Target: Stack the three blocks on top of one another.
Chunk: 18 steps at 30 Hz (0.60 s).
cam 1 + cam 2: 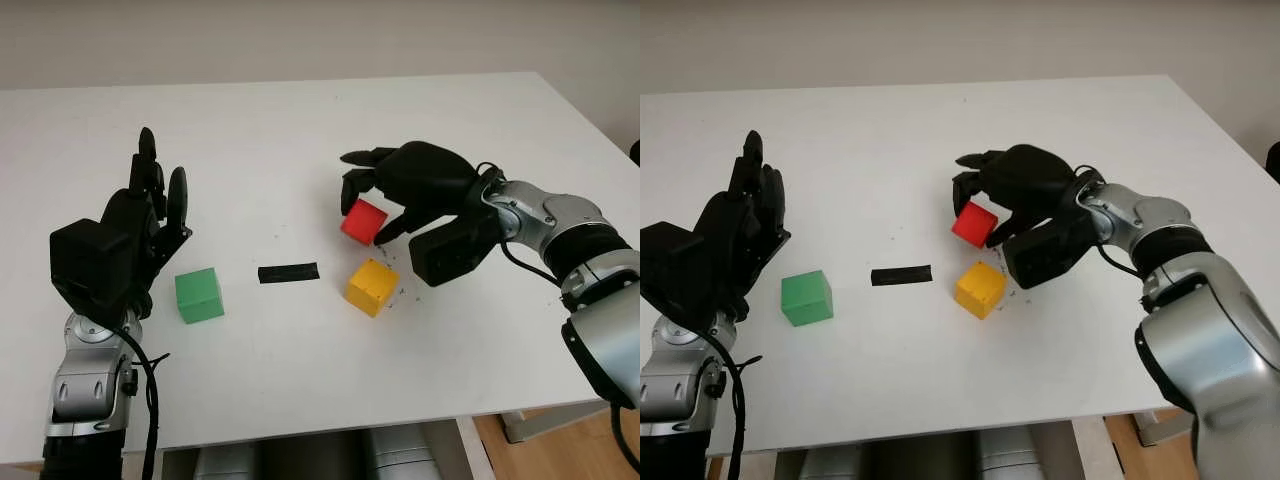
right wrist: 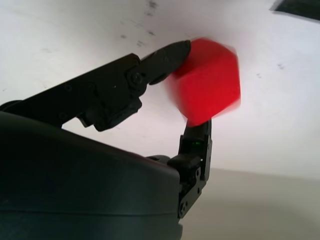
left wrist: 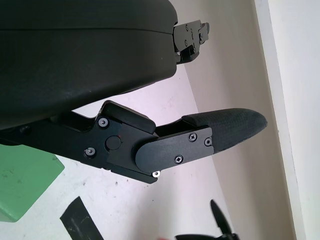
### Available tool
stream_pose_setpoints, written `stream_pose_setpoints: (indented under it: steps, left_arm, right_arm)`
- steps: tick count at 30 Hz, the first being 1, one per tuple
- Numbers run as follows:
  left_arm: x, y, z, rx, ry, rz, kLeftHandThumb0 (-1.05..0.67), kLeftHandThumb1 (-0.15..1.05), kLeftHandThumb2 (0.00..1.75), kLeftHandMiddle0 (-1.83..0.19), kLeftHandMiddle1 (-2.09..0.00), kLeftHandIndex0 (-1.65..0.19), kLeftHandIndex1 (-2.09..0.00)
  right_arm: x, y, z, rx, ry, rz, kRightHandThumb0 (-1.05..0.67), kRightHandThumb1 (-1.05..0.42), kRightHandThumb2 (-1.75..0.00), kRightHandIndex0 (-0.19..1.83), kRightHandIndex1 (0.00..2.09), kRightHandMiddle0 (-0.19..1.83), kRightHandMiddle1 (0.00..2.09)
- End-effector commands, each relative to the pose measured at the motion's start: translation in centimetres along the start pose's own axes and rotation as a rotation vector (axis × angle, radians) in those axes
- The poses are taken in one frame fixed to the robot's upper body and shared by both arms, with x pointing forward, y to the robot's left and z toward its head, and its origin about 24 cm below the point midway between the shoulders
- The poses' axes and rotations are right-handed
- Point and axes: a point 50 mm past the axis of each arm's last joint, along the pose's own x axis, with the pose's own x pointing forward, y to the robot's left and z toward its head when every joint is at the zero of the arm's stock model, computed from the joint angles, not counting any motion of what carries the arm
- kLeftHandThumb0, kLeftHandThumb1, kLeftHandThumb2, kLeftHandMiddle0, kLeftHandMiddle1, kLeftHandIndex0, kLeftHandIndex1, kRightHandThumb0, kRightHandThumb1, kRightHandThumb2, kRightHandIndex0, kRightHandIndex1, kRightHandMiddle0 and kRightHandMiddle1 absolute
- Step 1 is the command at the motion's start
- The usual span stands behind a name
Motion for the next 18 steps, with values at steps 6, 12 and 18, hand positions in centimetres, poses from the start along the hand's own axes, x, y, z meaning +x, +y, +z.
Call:
stream_pose_setpoints:
  steps: [6, 12, 18]
  left_arm:
    - [0.0, 0.1, 0.3, 0.019, -0.023, 0.000, -0.82, 1.05, 0.69, 0.19, 0.00, 0.19, 0.00]
    - [0.0, -0.2, 0.3, 0.025, -0.027, 0.001, -0.82, 1.05, 0.70, 0.19, 0.00, 0.19, 0.00]
    - [0.1, -0.3, 0.2, 0.025, -0.026, 0.005, -0.81, 1.05, 0.68, 0.19, 0.00, 0.19, 0.00]
  right_arm:
    - [0.9, -1.1, 0.8, 0.250, -0.021, -0.034, -0.32, -0.90, -0.06, 0.29, 0.05, 0.46, 1.28]
    - [1.6, -1.5, 1.6, 0.379, -0.061, -0.008, -0.37, -0.90, -0.05, 0.30, 0.06, 0.43, 1.40]
    - [2.3, -1.1, 2.4, 0.473, -0.088, 0.031, -0.41, -0.89, -0.05, 0.31, 0.06, 0.45, 1.44]
